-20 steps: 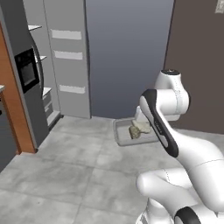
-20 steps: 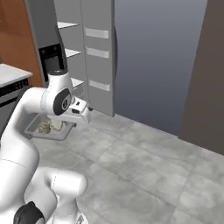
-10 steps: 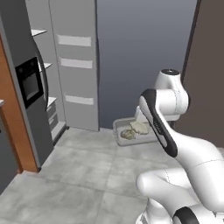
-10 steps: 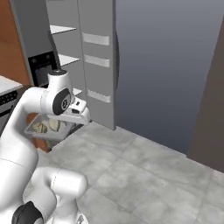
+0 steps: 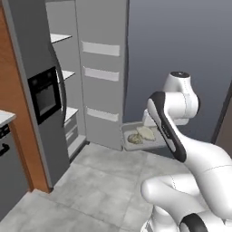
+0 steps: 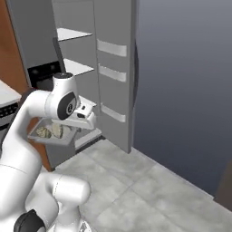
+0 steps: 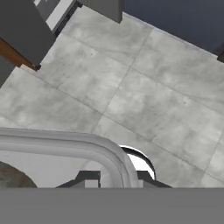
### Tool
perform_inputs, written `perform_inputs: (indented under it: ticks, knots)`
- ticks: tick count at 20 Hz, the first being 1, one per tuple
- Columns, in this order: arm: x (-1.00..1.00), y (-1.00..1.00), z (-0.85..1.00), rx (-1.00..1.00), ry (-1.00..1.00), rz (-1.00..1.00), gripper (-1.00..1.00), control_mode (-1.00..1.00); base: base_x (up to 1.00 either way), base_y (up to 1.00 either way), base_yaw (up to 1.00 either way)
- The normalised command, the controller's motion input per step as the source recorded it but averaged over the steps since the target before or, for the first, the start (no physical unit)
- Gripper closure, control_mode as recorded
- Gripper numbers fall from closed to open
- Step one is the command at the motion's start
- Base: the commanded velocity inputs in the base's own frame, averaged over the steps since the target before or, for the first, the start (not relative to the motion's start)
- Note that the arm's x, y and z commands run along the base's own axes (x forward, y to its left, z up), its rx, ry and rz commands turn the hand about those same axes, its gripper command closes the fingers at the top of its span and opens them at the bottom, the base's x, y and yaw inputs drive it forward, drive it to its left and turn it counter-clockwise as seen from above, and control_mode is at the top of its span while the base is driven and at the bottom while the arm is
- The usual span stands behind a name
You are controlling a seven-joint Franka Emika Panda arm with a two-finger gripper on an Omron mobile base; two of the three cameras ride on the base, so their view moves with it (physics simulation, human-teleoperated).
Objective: Place two dumplings into each of the tupperware containers and then place the containers in the fridge.
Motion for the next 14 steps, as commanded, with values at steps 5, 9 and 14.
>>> perform_inputs:
  ticks: [5,9,14]
  knots:
    - [0.0,0.0,0.0,0.0,0.0,0.0,1.0,1.0,1.0,0.0,0.43]
    - [0.0,0.0,0.0,0.0,0.0,0.0,1.0,1.0,1.0,-0.1,0.39]
    - [0.0,0.0,0.0,0.0,0.0,0.0,1.0,1.0,1.0,-0.3,0.35]
